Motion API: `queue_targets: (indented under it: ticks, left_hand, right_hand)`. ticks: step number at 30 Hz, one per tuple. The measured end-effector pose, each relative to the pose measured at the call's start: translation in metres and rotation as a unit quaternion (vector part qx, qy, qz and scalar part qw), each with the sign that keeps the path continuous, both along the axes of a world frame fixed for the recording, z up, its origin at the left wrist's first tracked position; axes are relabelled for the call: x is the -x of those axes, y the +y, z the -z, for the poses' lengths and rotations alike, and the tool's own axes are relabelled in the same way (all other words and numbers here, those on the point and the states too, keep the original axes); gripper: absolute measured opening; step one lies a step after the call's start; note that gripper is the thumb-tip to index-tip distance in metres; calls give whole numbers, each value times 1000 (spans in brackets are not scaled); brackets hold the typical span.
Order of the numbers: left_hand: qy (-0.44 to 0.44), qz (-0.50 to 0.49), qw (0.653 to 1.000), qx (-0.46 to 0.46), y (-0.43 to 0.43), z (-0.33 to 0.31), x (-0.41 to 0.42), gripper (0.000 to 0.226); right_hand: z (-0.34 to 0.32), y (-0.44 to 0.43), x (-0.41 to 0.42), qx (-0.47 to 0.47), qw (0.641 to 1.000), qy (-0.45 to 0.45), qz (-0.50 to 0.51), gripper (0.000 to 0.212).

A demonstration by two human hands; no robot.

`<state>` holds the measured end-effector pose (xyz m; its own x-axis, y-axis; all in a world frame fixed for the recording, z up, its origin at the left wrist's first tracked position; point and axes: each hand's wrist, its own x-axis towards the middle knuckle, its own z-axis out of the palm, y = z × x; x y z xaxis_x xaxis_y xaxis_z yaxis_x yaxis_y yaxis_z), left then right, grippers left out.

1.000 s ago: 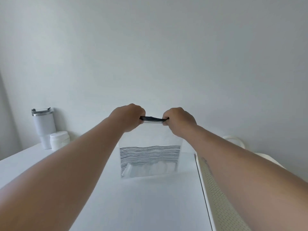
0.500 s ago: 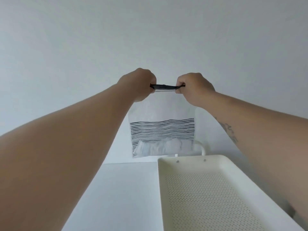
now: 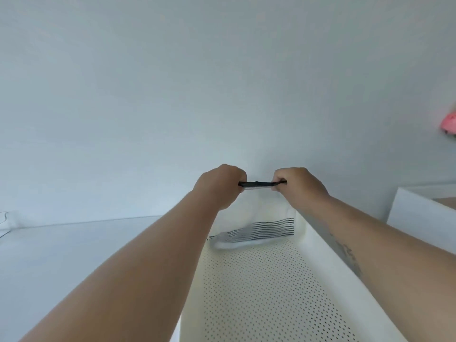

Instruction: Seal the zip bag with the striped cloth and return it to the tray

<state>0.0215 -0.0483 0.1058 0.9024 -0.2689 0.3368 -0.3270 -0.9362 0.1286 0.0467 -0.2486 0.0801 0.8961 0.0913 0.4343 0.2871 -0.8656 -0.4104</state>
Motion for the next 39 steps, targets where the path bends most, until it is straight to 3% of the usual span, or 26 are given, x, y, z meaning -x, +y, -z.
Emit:
queue_targets:
  ticks: [6, 14, 19, 23, 28, 30, 39]
  left_hand:
    - [50, 23, 998, -13, -4, 25, 23, 12]
    - [114, 67, 991, -25, -7, 73, 70, 6]
    - [228, 99, 968, 21, -15, 102, 102, 21]
    - [299, 64, 952, -1, -27, 125, 111, 48]
    - [203, 7, 979, 4, -31, 151, 105, 49]
    - [226, -1, 974, -18, -34, 163, 99, 61]
    - [278, -19, 956, -88, -20, 170, 65, 74]
  right_hand:
    - [15, -14, 23, 20, 991, 109, -72, 11]
    - [38, -23, 69, 121, 956, 241, -114, 7]
    - [66, -30, 95, 155, 931, 308, -119, 10]
    - [91, -33, 110, 152, 908, 376, -104, 24]
    - [107, -33, 105, 59, 957, 269, -93, 30]
    - [119, -30, 100, 75, 966, 234, -82, 45]
    - [146, -16, 77, 176, 938, 283, -98, 61]
